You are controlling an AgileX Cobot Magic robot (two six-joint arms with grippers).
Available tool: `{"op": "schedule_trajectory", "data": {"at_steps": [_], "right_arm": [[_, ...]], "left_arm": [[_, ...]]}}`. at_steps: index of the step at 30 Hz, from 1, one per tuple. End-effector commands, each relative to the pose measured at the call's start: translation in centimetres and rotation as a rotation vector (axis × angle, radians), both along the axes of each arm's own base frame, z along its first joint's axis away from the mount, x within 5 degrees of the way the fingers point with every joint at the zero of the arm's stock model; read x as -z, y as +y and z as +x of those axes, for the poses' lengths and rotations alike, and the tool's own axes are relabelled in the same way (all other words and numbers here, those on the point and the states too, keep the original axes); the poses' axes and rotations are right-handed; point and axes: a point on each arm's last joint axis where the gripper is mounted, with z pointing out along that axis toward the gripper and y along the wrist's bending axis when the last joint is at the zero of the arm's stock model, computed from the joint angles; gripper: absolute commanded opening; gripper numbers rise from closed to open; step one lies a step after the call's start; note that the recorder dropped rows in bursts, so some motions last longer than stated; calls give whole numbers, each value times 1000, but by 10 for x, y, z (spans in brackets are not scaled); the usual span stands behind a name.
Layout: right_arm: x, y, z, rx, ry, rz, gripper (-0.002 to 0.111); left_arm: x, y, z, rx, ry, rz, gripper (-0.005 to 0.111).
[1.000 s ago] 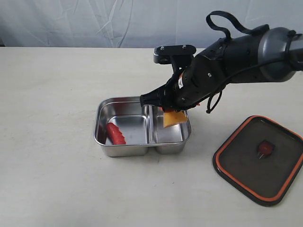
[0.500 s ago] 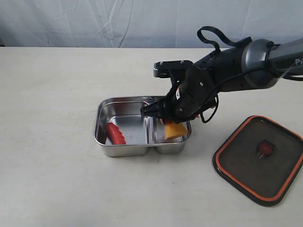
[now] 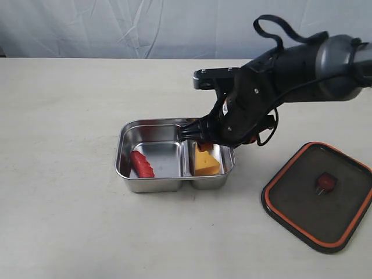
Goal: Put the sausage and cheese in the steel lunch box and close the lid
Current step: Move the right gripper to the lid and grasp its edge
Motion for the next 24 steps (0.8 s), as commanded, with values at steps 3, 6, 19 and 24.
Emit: {"op": "schedule_trajectory", "data": {"at_steps": [3,6,19,24], "right_arm": [[-37,-37,-24,-6,34,-177,56],[-34,-57,-37,8,31,-260,46],[43,-61,-49,20,128,-255,26],[65,-61,-49,36,178,-293,57]], "left_arm": [[0,0,0,-3,-10,7,0],[0,0,0,-3,-10,7,0],[0,0,0,-3,-10,7,0],[0,0,0,-3,-10,7,0]]}}
